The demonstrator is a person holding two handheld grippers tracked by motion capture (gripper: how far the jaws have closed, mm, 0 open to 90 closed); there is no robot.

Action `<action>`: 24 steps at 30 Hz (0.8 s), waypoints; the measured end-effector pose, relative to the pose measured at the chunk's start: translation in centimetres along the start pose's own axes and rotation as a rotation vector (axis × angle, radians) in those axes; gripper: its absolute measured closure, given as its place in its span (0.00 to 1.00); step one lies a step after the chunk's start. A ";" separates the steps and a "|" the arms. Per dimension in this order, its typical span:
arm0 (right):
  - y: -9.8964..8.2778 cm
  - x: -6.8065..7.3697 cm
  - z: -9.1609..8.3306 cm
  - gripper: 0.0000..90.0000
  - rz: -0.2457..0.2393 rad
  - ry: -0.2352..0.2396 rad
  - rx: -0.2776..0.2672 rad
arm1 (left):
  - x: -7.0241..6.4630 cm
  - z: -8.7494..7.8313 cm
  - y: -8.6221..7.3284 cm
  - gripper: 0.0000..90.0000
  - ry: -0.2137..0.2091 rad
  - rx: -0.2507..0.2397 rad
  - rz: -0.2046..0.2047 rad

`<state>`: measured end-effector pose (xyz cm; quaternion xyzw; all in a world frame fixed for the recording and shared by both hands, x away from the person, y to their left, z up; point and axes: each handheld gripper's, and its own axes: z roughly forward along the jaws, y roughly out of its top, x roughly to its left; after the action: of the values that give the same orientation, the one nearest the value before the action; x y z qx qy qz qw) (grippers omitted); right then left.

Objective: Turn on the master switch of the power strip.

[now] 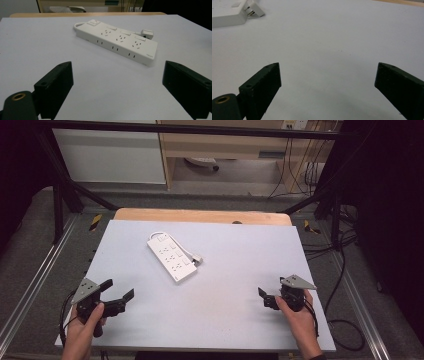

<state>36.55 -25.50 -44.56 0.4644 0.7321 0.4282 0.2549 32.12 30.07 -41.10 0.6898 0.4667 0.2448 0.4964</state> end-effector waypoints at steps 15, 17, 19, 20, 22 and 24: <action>0.1 0.3 0.0 0.06 0.006 0.006 0.001 | -0.2 -0.1 0.2 0.10 -0.023 -0.018 -0.010; 0.1 0.4 0.0 0.06 0.005 0.005 -0.003 | -0.3 0.0 0.3 0.10 -0.028 -0.020 -0.014; 0.1 0.4 0.0 0.06 0.004 -0.002 -0.006 | -0.4 0.0 0.4 0.10 -0.027 -0.021 -0.014; 0.1 0.4 0.0 0.06 0.004 -0.002 -0.006 | -0.4 0.0 0.4 0.10 -0.027 -0.021 -0.014; 0.1 0.5 0.1 0.06 -0.001 -0.007 -0.006 | -0.5 0.3 0.7 0.10 -0.032 -0.026 -0.022; 0.1 0.6 0.0 0.07 -0.003 -0.007 -0.007 | -0.5 0.4 0.9 0.10 -0.033 -0.025 -0.025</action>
<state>36.36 -24.93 -44.47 0.4638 0.7304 0.4287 0.2601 32.62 29.40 -40.42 0.6815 0.4640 0.2328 0.5158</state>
